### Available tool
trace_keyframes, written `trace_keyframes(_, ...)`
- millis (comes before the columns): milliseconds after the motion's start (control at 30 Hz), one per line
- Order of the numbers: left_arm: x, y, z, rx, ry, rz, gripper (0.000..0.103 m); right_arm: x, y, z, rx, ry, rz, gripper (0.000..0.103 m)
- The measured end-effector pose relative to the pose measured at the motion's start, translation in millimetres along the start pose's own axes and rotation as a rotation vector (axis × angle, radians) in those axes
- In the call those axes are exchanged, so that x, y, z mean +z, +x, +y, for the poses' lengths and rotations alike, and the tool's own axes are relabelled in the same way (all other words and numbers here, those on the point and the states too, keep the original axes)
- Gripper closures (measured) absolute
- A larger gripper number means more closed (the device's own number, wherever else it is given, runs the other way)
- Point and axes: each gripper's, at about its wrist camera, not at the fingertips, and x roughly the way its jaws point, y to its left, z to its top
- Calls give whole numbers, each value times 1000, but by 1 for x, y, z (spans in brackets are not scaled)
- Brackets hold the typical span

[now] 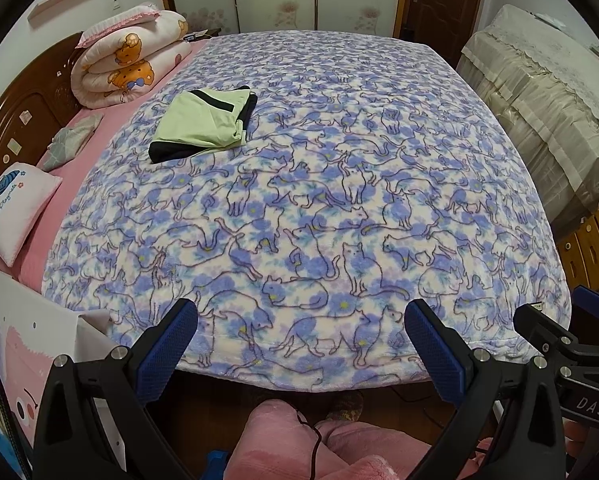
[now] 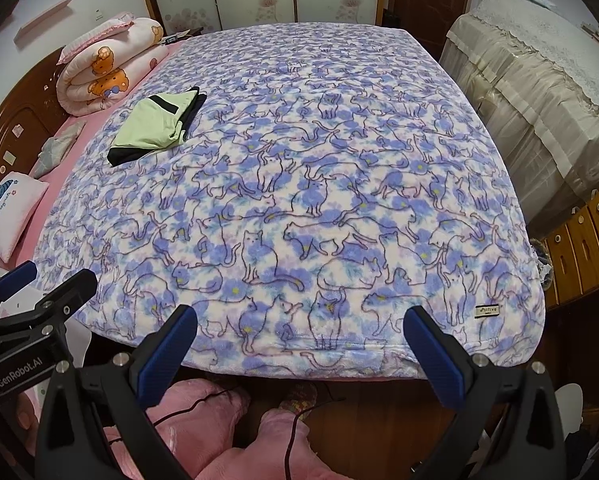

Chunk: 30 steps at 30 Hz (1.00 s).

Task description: Fold large clothes

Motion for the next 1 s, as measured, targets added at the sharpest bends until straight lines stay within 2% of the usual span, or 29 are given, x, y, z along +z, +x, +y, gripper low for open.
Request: trace_keyframes(1000, 2, 2, 10, -10, 15, 4, 1, 2, 1, 3, -5, 3, 4, 0)
